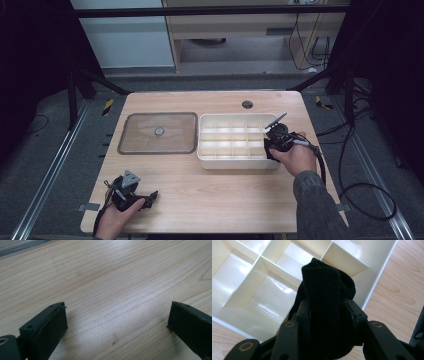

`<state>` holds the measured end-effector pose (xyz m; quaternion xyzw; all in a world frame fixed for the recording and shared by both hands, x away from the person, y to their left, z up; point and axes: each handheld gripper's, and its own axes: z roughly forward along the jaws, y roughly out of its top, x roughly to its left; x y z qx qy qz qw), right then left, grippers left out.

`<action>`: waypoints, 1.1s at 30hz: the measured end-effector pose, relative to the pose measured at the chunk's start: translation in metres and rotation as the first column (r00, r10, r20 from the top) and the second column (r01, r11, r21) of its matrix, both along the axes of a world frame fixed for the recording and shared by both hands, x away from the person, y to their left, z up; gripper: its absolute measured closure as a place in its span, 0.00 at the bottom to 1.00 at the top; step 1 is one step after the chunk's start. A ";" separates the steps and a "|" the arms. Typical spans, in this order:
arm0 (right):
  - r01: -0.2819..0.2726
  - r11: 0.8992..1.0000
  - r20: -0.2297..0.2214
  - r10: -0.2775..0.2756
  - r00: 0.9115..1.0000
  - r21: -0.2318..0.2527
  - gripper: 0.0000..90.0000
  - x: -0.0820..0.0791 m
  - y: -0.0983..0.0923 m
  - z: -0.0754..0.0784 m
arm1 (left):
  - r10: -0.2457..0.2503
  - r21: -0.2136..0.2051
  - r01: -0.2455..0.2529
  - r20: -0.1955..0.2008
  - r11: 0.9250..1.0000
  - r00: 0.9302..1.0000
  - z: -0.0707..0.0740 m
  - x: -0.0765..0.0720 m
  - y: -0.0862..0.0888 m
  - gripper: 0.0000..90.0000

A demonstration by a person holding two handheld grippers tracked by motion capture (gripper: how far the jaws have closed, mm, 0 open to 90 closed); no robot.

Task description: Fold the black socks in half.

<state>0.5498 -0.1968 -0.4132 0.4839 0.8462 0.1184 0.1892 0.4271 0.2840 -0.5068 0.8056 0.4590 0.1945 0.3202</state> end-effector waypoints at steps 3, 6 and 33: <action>-0.002 1.000 -0.003 0.002 1.000 -0.004 0.69 0.000 0.001 -0.001 | 0.000 0.000 0.000 0.000 1.000 1.000 0.000 0.000 0.000 0.02; 0.008 1.000 -0.006 -0.008 1.000 0.003 0.69 -0.001 0.001 -0.003 | 0.000 0.000 0.000 0.000 1.000 1.000 0.000 0.000 0.000 0.02; 0.013 1.000 -0.029 -0.014 0.999 -0.013 0.68 -0.002 0.003 -0.011 | 0.002 -0.002 -0.002 0.000 1.000 1.000 0.000 0.000 -0.001 0.01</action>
